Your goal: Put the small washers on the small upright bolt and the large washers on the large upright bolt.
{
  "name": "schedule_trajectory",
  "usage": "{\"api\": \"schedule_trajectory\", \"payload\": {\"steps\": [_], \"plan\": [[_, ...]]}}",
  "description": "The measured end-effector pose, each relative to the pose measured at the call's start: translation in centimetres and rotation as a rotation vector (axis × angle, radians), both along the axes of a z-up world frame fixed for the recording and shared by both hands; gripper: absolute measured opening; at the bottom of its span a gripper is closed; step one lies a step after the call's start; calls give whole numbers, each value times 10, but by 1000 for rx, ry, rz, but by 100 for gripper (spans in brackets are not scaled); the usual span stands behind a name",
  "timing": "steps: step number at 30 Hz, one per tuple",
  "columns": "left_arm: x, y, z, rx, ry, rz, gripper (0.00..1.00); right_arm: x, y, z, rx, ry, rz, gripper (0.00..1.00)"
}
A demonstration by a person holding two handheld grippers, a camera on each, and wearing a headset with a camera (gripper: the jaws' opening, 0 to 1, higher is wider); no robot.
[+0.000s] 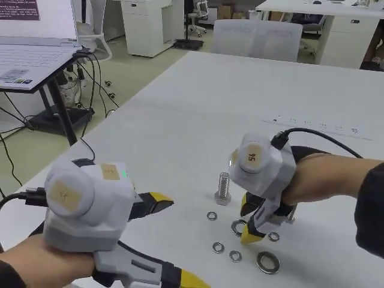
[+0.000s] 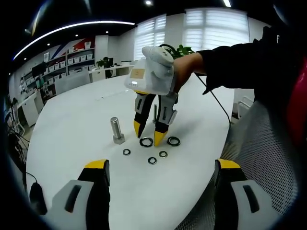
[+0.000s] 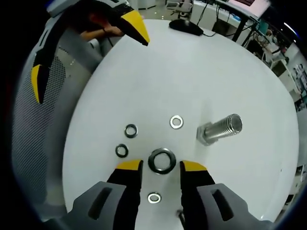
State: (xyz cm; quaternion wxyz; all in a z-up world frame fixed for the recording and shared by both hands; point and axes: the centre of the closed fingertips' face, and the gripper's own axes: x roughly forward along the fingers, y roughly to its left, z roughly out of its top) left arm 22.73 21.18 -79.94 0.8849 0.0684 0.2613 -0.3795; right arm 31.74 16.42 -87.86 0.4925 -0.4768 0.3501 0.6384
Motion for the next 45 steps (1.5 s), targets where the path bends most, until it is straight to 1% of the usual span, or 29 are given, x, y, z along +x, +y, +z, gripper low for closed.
{"api": "schedule_trajectory", "payload": {"steps": [4, 10, 13, 16, 23, 28, 32, 36, 38, 42, 45], "plan": [[0, 0, 0, 2, 2, -1, 90, 1, 0, 0, -11, 16, -6, 32], [1, 0, 1, -5, 2, 1, 89, -1, 1, -1, -46, 6, 1, 31], [2, -1, 2, -11, -5, -5, 89, -2, 1, -1, -53, 5, 2, 29], [1, -2, 2, -15, -5, -11, 89, -3, -1, -1, -57, 4, 10, 27], [3, -2, 7, -32, -26, -4, 88, -2, 0, -2, -65, 1, 10, 25], [4, -1, 7, -25, -39, 0, 88, -3, 0, -2, -73, -3, -6, 24], [5, 2, 10, -38, -49, 17, 87, -3, 0, -1, -79, -2, -12, 23], [5, 3, 11, -41, -60, 22, 87, -4, 0, -1, -80, -2, -16, 23], [5, 4, 11, -42, -60, 22, 86, -3, -2, -1, -84, -3, -26, 23], [5, 3, 12, -46, -65, 17, 86, -1, -1, 5, -69, -15, -33, 23], [5, 5, 11, -46, -65, 16, 86, -2, 0, 10, -60, -7, -44, 23]]}}
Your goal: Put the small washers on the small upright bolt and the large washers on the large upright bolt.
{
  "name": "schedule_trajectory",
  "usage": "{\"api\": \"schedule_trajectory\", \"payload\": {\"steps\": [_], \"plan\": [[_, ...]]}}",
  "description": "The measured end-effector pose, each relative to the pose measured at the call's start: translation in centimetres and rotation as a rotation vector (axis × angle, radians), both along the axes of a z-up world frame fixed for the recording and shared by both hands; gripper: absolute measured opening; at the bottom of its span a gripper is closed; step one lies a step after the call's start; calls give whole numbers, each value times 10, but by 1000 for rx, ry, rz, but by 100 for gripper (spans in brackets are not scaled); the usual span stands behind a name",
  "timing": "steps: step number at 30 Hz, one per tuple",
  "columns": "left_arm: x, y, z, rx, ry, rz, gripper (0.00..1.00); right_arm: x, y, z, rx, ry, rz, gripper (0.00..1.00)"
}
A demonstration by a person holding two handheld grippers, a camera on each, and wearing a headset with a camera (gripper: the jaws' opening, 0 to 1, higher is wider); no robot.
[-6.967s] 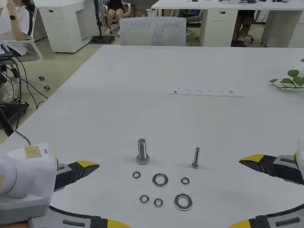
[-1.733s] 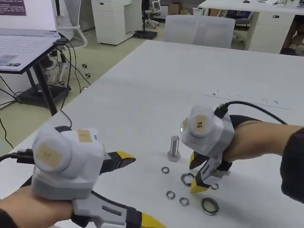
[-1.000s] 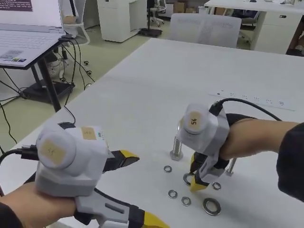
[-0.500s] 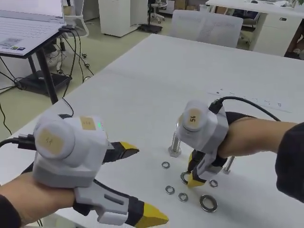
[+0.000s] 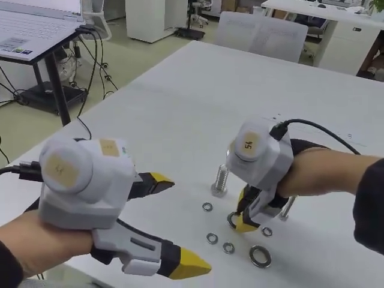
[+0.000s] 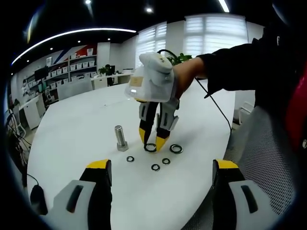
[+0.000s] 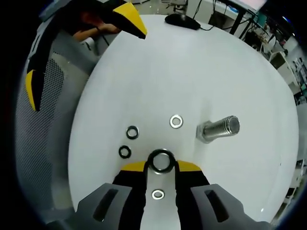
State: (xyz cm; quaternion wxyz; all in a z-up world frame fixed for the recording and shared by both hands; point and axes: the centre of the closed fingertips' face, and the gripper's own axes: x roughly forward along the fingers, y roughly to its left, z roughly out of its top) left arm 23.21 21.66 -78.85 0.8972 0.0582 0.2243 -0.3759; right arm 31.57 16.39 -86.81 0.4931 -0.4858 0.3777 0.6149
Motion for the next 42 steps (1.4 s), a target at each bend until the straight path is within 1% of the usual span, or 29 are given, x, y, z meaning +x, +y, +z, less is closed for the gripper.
{"api": "schedule_trajectory", "payload": {"steps": [3, 6, 10, 13, 17, 18, 21, 23, 26, 29, 32, 33, 35, 38, 41, 42], "plan": [[1, 2, 0, 1, -4, 6, 86, -1, 0, 2, 0, 1, -2, 23], [3, 5, 2, -2, -14, 12, 86, -3, 0, 9, 7, 0, -4, 23], [4, 5, 3, -4, -21, 13, 86, -3, 2, 28, 29, -7, -10, 23], [6, 6, 3, -6, -24, 17, 86, -1, 5, 43, 48, -30, -6, 23], [7, 8, 2, -10, -26, 22, 86, 1, 10, 61, 73, -44, -7, 23], [8, 8, 2, -13, -26, 23, 86, 2, 11, 67, 80, -54, -2, 23], [9, 9, 2, -18, -26, 24, 86, 3, 13, 76, 86, -70, 0, 23], [10, 11, 3, -19, -34, 29, 87, 4, 16, 84, 95, -83, 6, 23], [11, 14, 3, -30, -37, 40, 86, 7, 21, 92, 106, -93, 11, 23], [11, 16, 4, -35, -40, 47, 86, 12, 26, 98, 115, -102, 11, 23], [11, 18, 3, -38, -41, 54, 87, 18, 31, 99, 120, -108, 9, 23], [12, 18, 4, -42, -47, 57, 87, 25, 34, 98, 119, -110, 9, 23], [12, 19, 5, -48, -55, 64, 87, 29, 36, 96, 112, -119, 11, 23], [13, 21, 5, -51, -53, 72, 87, 32, 43, 93, 113, -103, 8, 23], [13, 21, 5, -57, -56, 77, 87, 38, 47, 89, 100, -109, 16, 23], [13, 22, 4, -58, -53, 80, 87, 39, 48, 88, 99, -99, 14, 23]]}}
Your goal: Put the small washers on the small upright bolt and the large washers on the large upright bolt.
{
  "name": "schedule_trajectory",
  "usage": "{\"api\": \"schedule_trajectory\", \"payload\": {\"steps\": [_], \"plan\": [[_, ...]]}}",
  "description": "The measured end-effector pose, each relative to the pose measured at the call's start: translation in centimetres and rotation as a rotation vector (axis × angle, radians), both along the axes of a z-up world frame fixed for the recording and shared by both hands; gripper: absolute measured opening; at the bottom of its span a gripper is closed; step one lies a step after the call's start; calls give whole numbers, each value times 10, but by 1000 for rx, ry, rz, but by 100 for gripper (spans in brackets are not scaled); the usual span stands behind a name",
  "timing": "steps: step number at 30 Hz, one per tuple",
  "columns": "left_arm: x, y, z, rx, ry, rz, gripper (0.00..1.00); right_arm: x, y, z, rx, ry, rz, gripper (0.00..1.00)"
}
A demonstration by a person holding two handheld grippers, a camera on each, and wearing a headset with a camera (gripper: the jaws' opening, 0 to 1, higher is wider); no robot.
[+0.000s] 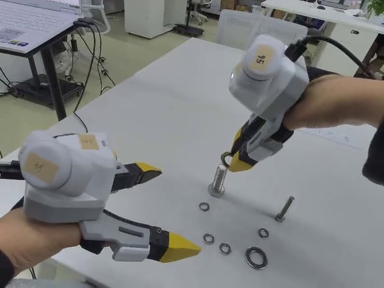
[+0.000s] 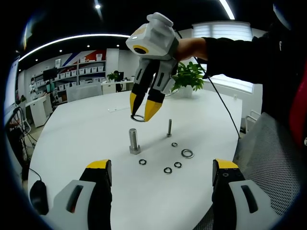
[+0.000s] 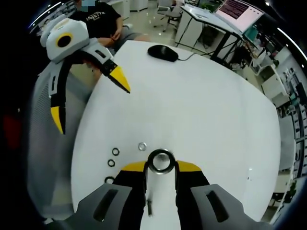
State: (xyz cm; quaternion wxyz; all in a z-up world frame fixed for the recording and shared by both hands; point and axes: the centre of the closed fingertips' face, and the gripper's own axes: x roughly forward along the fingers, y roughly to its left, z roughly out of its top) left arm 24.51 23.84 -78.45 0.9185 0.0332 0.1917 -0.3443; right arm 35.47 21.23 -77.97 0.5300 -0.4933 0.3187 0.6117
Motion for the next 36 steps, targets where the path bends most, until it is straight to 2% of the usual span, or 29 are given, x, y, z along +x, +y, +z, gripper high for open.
{"api": "schedule_trajectory", "payload": {"steps": [4, 11, 23, 36], "plan": [[0, 1, -1, -7, 0, 8, 86, 9, 3, -6, -21, 6, 3, 23], [2, 3, -1, -11, -6, 17, 86, 15, 7, -16, -56, 20, 12, 23], [3, 0, -2, -9, -5, 14, 86, 19, 4, -29, -95, 34, 14, 23], [0, 0, -2, -11, 0, 14, 86, 15, 3, -37, -109, 41, 10, 23]]}}
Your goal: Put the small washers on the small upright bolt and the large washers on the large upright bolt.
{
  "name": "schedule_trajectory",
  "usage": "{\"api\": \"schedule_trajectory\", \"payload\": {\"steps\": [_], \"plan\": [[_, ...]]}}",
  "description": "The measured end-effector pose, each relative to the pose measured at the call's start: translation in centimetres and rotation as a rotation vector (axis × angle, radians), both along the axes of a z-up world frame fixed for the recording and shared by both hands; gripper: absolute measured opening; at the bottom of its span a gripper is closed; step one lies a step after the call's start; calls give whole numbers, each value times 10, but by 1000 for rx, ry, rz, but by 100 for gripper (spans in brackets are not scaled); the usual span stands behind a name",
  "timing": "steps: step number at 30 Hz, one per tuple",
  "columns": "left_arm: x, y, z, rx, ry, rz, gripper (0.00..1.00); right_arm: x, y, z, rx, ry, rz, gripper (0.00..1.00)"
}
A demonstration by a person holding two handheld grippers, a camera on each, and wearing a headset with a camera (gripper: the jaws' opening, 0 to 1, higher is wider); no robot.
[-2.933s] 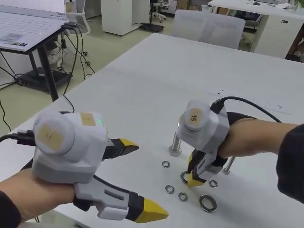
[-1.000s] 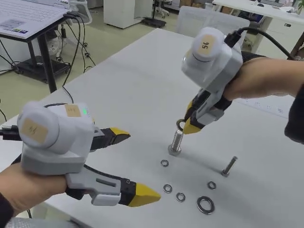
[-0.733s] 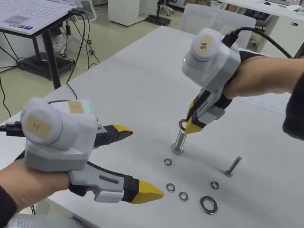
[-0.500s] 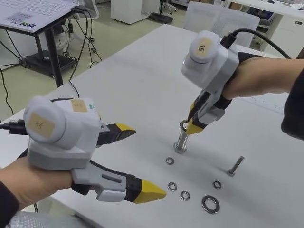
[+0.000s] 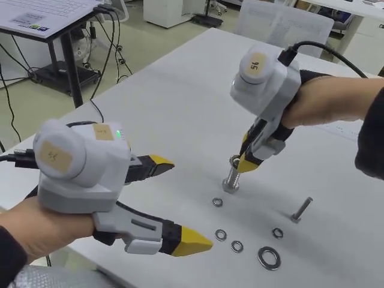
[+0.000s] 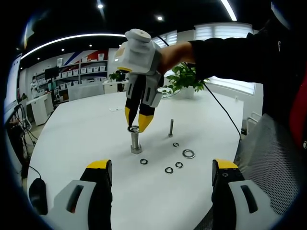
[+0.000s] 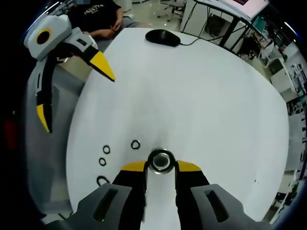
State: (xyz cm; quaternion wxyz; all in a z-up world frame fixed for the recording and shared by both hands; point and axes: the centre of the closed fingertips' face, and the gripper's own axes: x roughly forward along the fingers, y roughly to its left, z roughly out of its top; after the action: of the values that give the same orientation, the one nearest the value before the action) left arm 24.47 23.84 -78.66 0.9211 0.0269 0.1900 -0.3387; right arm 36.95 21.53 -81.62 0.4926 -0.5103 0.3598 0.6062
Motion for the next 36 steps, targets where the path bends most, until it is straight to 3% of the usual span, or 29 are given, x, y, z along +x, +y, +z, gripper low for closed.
{"api": "schedule_trajectory", "payload": {"steps": [9, 36], "plan": [[-2, 2, 0, -2, 3, 2, 86, -3, 0, -6, -7, 10, -9, 23], [-5, 3, -3, 5, 19, 0, 85, -8, 0, -53, -31, 35, -63, 23]]}}
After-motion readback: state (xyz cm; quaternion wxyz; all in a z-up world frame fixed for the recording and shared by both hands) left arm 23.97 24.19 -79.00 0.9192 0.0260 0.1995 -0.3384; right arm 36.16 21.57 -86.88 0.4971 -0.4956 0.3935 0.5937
